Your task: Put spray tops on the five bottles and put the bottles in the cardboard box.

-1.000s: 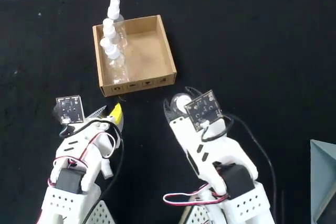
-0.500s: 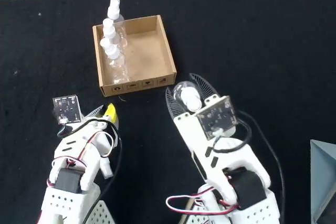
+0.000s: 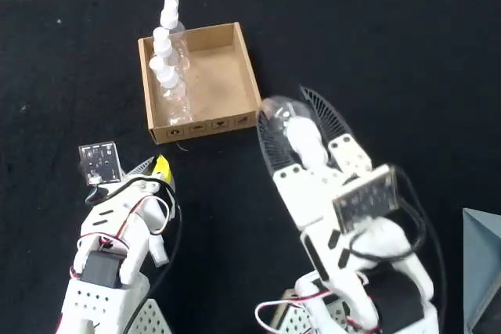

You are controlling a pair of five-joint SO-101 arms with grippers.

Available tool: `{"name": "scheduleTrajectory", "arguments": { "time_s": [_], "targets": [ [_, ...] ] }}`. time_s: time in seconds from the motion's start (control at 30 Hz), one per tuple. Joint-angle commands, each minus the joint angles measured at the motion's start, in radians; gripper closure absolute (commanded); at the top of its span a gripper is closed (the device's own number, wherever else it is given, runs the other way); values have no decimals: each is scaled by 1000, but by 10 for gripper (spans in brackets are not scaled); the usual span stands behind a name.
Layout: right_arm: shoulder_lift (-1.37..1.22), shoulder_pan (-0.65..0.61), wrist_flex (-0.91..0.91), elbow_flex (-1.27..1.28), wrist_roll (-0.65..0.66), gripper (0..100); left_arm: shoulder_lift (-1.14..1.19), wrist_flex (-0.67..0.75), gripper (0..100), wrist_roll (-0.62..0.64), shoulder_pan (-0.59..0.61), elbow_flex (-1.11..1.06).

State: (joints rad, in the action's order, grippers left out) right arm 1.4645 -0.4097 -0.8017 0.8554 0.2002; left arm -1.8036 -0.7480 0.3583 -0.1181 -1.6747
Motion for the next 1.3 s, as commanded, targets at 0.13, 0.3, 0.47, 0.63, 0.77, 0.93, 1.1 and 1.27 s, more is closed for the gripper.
{"name": "scheduleTrajectory", "arguments": {
  "time_s": [0.13, 0.3, 0.47, 0.63, 0.77, 0.93, 1.1, 1.27],
  "targets": [
    [-243, 18, 94, -147, 2, 900, -6, 20, 967, -12, 25, -27],
    [-378, 18, 172, -151, 2, 900, -6, 21, 967, -12, 53, -27],
    [-498, 18, 256, -151, 0, 900, -6, 21, 967, -14, 53, -27],
    [-627, 18, 342, -168, 0, 900, -6, 23, 967, -14, 53, -27],
    [-751, 17, 347, -246, 0, 900, -6, 23, 967, -14, 53, -27],
    [-917, 17, 345, -351, 0, 900, -6, 23, 967, -14, 53, -27],
    [-1043, 17, 342, -415, 0, 900, -6, 23, 967, -14, 53, -27],
    [-1122, -15, 345, -446, 0, 897, -6, 23, 967, -14, 53, -27]
  ]
}}
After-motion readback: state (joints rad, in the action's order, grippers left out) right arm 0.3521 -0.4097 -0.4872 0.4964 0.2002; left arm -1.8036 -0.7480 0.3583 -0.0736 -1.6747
